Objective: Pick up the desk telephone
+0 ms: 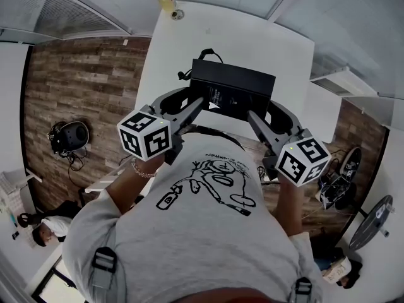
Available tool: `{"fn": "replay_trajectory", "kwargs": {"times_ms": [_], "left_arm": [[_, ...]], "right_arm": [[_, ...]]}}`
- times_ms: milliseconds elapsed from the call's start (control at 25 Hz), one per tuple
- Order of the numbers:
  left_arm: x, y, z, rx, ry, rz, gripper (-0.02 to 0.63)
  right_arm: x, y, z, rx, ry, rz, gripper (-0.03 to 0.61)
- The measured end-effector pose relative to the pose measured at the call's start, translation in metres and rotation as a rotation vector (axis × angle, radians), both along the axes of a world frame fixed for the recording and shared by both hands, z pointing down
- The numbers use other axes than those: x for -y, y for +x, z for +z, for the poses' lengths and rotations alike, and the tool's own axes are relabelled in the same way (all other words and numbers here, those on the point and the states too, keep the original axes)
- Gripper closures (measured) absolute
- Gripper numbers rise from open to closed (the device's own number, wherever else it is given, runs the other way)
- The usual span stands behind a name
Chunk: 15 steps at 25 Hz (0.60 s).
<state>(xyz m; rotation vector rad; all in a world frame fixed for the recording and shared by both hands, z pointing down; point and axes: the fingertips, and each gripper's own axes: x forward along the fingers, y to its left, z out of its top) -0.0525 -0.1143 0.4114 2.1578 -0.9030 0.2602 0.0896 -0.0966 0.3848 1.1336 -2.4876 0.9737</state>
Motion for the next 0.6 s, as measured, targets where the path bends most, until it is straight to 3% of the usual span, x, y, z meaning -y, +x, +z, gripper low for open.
{"fn": "replay_trajectory", "kwargs": {"times_ms": [600], "left_arm": [[0.0015, -0.0008, -0.0021, -0.005, 0.005, -0.001, 0.437]], "right_arm": [[0.0014, -0.0006, -0.0030, 0.000, 0.000, 0.006, 0.377]]}}
